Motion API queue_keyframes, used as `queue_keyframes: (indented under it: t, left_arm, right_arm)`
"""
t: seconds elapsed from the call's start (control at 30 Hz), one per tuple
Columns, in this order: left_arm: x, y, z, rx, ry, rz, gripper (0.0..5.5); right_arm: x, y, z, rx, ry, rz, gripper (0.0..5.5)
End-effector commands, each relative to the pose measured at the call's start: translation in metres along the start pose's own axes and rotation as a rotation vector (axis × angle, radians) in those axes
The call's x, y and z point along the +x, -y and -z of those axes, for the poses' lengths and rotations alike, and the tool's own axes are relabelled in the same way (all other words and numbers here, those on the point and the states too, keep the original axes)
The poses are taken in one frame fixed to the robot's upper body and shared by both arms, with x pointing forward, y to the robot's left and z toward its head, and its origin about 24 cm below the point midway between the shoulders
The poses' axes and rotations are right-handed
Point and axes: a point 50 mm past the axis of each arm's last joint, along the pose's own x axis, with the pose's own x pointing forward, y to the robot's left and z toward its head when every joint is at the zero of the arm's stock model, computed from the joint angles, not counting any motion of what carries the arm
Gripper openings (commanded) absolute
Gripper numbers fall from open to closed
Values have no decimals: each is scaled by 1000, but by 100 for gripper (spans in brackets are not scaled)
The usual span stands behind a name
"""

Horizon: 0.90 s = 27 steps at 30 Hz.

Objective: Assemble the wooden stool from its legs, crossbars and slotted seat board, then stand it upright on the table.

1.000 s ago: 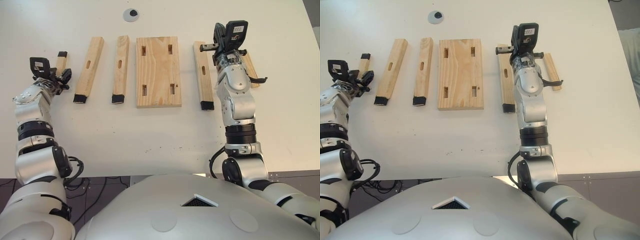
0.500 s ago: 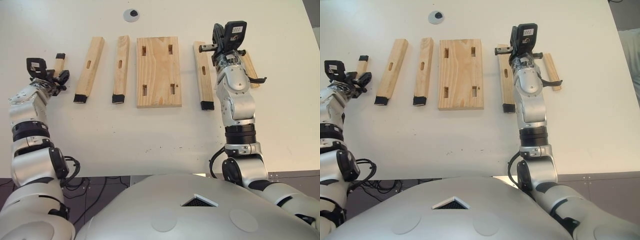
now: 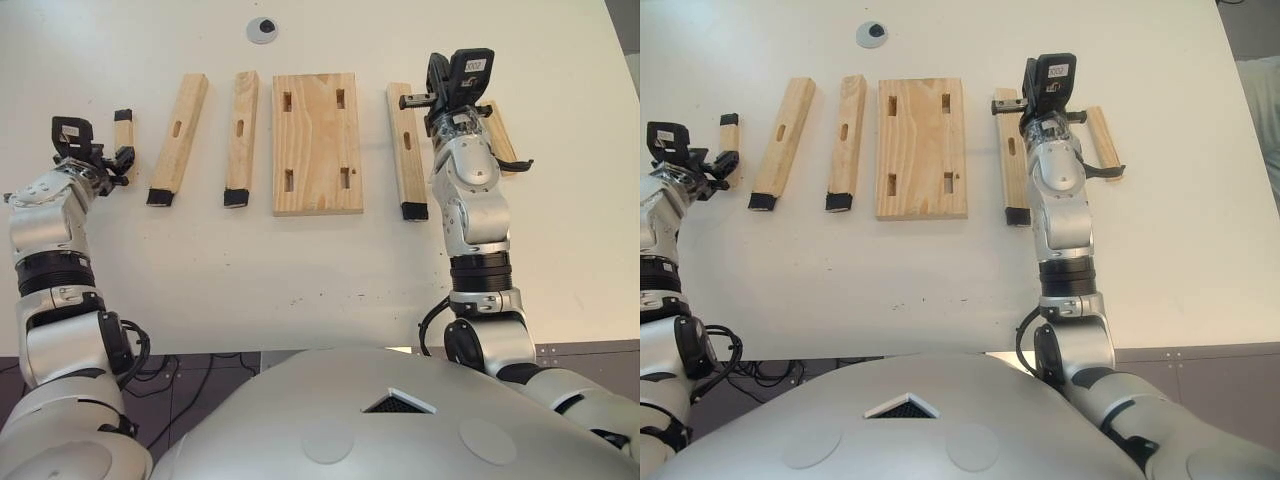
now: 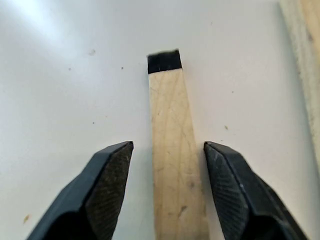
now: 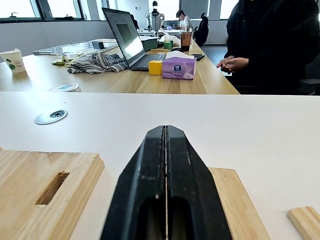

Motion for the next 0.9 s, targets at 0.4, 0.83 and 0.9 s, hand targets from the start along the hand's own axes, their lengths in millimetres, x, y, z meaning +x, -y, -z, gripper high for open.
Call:
queue_keyframes:
  t: [0.4, 0.83, 0.9]
  left_arm:
    - [9, 8, 27, -91, -32, -16, 129]
    - [-39, 105, -153, -75, 755, 443, 129]
    - [-53, 134, -165, -46, 794, 563, 129]
  right_arm:
    - [5, -2, -6, 3, 8, -10, 0]
    - [29, -20, -92, 435, 0, -425, 73]
    - [24, -31, -119, 581, -10, -608, 112]
